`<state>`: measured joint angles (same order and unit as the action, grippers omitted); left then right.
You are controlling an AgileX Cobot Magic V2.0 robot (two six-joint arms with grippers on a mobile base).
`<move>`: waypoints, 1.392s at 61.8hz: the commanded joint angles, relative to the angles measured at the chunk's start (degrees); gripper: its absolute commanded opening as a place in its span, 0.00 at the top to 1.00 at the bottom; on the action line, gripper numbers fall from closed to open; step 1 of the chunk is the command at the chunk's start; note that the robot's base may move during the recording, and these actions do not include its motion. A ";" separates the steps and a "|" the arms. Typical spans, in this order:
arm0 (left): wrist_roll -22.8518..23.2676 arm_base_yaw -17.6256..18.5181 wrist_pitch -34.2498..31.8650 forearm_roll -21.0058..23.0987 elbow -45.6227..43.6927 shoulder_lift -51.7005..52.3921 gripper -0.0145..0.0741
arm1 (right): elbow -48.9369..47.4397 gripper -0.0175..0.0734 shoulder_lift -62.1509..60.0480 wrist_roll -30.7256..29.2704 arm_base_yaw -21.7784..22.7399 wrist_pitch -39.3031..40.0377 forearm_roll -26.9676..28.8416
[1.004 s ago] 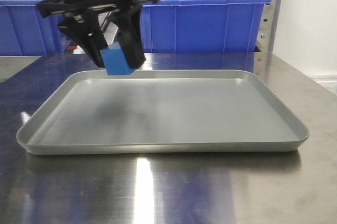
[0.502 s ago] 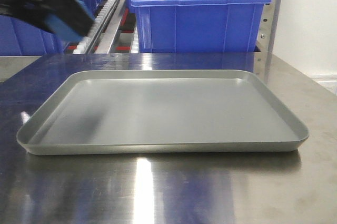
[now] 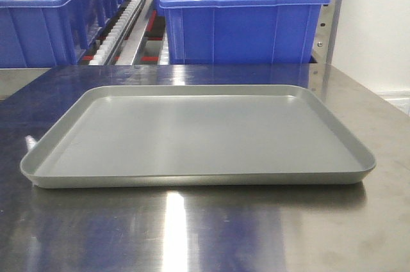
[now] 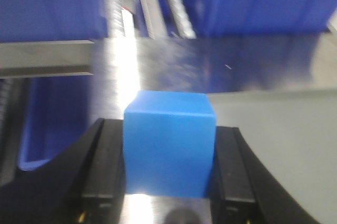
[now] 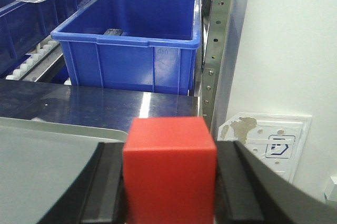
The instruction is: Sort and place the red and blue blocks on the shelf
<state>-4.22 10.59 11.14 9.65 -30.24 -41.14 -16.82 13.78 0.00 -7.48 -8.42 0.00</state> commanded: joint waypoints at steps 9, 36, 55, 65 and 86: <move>0.02 -6.30 -5.15 -2.55 3.48 11.80 0.70 | -1.68 0.75 0.33 -0.42 0.23 5.25 0.00; 0.02 -6.68 -2.47 -3.33 4.58 24.56 0.70 | -1.68 0.75 0.33 -0.42 0.23 5.25 0.00; 0.02 -6.68 -2.47 -3.33 4.58 24.56 0.70 | -1.68 0.75 0.33 -0.42 0.23 5.25 0.00; 0.02 -6.68 -2.47 -3.33 4.58 24.56 0.70 | -1.68 0.75 0.33 -0.42 0.23 5.25 0.00; 0.02 -6.68 -2.47 -3.33 4.58 24.56 0.70 | -1.68 0.75 0.33 -0.42 0.23 5.25 0.00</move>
<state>-4.22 4.00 13.00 6.29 -24.07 -16.12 -16.82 13.78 0.00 -7.48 -8.42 0.00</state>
